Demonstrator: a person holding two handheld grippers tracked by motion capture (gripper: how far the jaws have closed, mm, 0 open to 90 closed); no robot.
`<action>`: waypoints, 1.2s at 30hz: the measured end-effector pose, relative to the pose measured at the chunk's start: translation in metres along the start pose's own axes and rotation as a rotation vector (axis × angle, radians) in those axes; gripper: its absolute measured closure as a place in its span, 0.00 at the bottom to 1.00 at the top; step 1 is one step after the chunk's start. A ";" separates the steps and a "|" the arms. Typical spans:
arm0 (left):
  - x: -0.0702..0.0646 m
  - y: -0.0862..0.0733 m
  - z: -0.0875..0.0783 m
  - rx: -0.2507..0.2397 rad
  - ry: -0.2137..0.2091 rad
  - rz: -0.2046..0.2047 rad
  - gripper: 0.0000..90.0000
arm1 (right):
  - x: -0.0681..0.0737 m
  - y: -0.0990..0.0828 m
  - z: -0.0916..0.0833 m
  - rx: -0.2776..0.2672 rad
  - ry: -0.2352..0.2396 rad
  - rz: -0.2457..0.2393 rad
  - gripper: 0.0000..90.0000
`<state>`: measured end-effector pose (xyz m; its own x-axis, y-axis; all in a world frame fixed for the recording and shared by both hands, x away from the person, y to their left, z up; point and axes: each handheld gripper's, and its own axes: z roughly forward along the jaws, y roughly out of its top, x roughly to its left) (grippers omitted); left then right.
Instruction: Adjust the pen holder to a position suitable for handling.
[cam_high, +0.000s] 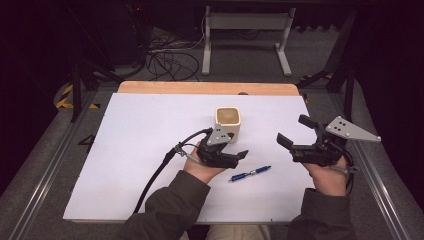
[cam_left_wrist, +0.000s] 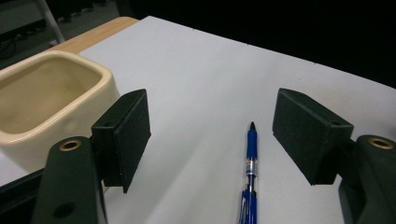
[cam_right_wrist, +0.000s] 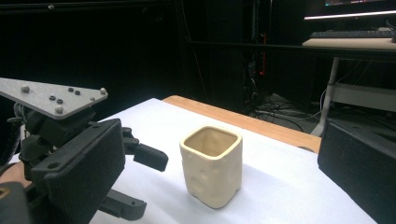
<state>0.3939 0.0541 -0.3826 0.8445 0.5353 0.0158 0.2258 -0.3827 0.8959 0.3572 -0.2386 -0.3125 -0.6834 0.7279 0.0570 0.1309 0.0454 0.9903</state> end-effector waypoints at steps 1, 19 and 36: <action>-0.001 0.000 0.002 0.005 -0.001 0.001 0.32 | 0.000 0.000 0.000 0.000 0.000 0.000 0.01; -0.010 -0.002 0.031 0.055 -0.044 0.003 0.36 | -0.001 -0.001 0.002 0.009 -0.004 0.008 0.02; -0.027 -0.006 0.061 0.118 -0.075 0.011 0.38 | 0.001 0.000 0.002 0.014 0.004 0.008 0.02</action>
<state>0.3995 -0.0042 -0.4155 0.8803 0.4742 -0.0116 0.2679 -0.4768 0.8372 0.3582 -0.2366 -0.3129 -0.6850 0.7257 0.0649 0.1458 0.0493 0.9881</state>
